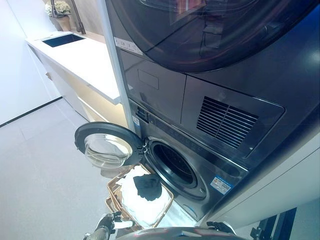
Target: Put the clothes in the basket into the washing machine.
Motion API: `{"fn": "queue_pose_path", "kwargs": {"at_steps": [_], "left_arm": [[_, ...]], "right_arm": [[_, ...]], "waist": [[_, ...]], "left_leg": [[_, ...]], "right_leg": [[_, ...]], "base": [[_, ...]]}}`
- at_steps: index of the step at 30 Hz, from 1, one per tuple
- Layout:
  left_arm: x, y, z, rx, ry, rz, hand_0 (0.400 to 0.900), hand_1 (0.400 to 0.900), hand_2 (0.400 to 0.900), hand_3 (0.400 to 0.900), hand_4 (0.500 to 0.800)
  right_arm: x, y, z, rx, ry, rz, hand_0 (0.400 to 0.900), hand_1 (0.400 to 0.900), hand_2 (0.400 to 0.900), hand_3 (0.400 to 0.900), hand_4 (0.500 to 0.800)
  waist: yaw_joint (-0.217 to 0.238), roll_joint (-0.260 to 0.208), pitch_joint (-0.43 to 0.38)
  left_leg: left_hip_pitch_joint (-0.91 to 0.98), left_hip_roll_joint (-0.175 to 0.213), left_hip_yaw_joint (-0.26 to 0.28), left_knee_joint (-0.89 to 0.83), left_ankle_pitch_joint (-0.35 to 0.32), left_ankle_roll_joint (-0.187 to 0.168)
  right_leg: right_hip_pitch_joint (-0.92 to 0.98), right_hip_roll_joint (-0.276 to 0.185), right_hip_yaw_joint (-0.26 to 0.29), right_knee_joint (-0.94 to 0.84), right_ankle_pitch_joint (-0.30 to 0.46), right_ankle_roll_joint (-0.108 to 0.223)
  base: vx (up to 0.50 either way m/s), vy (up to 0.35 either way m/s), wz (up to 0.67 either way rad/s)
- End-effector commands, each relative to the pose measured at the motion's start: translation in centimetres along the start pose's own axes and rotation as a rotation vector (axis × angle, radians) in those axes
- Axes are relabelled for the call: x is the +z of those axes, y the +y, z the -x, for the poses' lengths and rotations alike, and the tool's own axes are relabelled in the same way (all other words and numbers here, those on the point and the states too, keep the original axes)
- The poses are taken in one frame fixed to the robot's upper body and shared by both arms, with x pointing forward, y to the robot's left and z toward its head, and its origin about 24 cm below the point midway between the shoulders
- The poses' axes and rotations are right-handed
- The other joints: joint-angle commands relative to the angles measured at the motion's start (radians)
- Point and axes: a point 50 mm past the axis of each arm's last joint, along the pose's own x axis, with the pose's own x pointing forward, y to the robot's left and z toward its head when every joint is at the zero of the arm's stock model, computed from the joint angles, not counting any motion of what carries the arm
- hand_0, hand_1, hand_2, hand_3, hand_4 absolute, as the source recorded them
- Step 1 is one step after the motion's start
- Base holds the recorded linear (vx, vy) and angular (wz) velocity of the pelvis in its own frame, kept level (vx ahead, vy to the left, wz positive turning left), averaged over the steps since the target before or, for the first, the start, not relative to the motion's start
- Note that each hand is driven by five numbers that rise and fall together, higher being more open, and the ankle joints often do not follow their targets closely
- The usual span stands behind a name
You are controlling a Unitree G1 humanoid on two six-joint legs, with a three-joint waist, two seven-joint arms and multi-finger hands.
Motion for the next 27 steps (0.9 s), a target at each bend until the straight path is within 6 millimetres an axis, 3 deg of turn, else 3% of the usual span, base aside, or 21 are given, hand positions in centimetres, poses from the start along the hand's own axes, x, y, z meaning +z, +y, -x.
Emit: {"fn": "queue_pose_path", "kwargs": {"at_steps": [1, 9, 12, 15, 16, 18, 23, 25, 27], "left_arm": [[1.7, 1.7, -0.5, 0.048, -0.037, -0.014, 0.900, 0.900, 0.900, 0.900, 0.800], [2.2, 1.8, -0.5, 0.054, -0.048, -0.081, 0.900, 0.900, 0.900, 0.900, 0.800], [3.9, 1.8, -0.7, 0.062, -0.112, -0.173, 0.900, 0.900, 0.900, 0.900, 0.800], [6.9, 1.9, -0.9, 0.069, -0.223, -0.319, 0.900, 0.900, 0.900, 0.900, 0.800], [6.9, 1.9, -0.9, 0.069, -0.223, -0.320, 0.900, 0.900, 0.900, 0.900, 0.800], [10.5, 2.3, -0.7, 0.109, -0.357, -0.510, 0.900, 0.900, 0.900, 0.900, 0.800], [15.8, 2.8, 0.0, 0.237, -0.558, -0.882, 0.900, 0.900, 0.900, 0.900, 0.800], [17.8, 3.0, 0.3, 0.288, -0.602, -0.938, 0.900, 0.900, 0.900, 0.900, 0.800], [21.4, 3.1, 1.3, 0.345, -0.703, -0.942, 0.900, 0.900, 0.900, 0.900, 0.800]], "right_arm": [[1.8, 1.1, -0.3, 0.032, -0.038, 0.053, 0.900, 0.900, 0.900, 0.900, 0.800], [1.8, 0.8, -0.3, 0.021, -0.036, 0.054, 0.900, 0.900, 0.900, 0.900, 0.800], [2.0, 0.3, -0.3, 0.001, -0.038, 0.049, 0.900, 0.900, 0.900, 0.900, 0.800], [2.6, -0.3, -0.4, -0.023, -0.061, 0.039, 0.900, 0.900, 0.900, 0.900, 0.800], [2.6, -0.3, -0.4, -0.023, -0.061, 0.038, 0.900, 0.900, 0.900, 0.900, 0.800], [3.4, -0.9, -0.4, -0.051, -0.087, 0.024, 0.900, 0.900, 0.900, 0.900, 0.800], [4.5, -2.4, -0.4, -0.124, -0.137, -0.049, 0.900, 0.900, 0.900, 0.900, 0.800], [4.9, -3.4, -0.3, -0.164, -0.157, -0.103, 0.900, 0.900, 0.900, 0.900, 0.800], [5.6, -5.5, 0.0, -0.230, -0.196, -0.172, 0.900, 0.900, 0.900, 0.900, 0.800]], "waist": [[0.002, -0.058, 0.009], [-0.003, -0.056, 0.017], [-0.007, -0.053, 0.026], [-0.013, -0.048, 0.047], [-0.012, -0.048, 0.047], [-0.020, -0.045, 0.073], [-0.037, -0.038, 0.128], [-0.048, -0.032, 0.163], [-0.068, -0.031, 0.233]], "left_leg": [[-0.021, -0.058, 0.012, 0.004, -0.050, 0.026], [-0.023, -0.056, 0.016, 0.004, -0.049, 0.026], [-0.028, -0.056, 0.019, 0.004, -0.048, 0.025], [-0.046, -0.056, 0.023, 0.004, -0.041, 0.025], [-0.046, -0.056, 0.023, 0.004, -0.041, 0.025], [-0.076, -0.056, 0.028, 0.004, -0.032, 0.024], [-0.134, -0.055, 0.043, 0.004, -0.016, 0.021], [-0.166, -0.054, 0.052, 0.004, -0.010, 0.022], [-0.249, -0.058, 0.062, 0.072, -0.015, 0.029]], "right_leg": [[0.022, -0.020, 0.028, 0.008, -0.010, 0.047], [0.018, -0.021, 0.031, 0.008, -0.008, 0.048], [0.010, -0.020, 0.034, 0.008, -0.007, 0.048], [-0.016, -0.019, 0.042, 0.011, 0.000, 0.050], [-0.017, -0.019, 0.043, 0.011, 0.000, 0.050], [-0.052, -0.019, 0.049, 0.016, 0.008, 0.051], [-0.115, -0.018, 0.057, 0.023, 0.018, 0.052], [-0.158, -0.017, 0.067, 0.036, 0.021, 0.052], [-0.233, -0.024, 0.084, 0.074, 0.025, 0.049]], "base": [[0.00, 0.000, 0.00], [0.00, 0.001, -0.01], [0.00, 0.011, -0.07], [-0.03, 0.012, -0.11], [-0.06, 0.011, -0.13], [-0.06, 0.010, -0.15], [-0.03, 0.016, -0.14], [-0.07, 0.051, -0.22], [-0.20, 0.060, -0.22]]}}
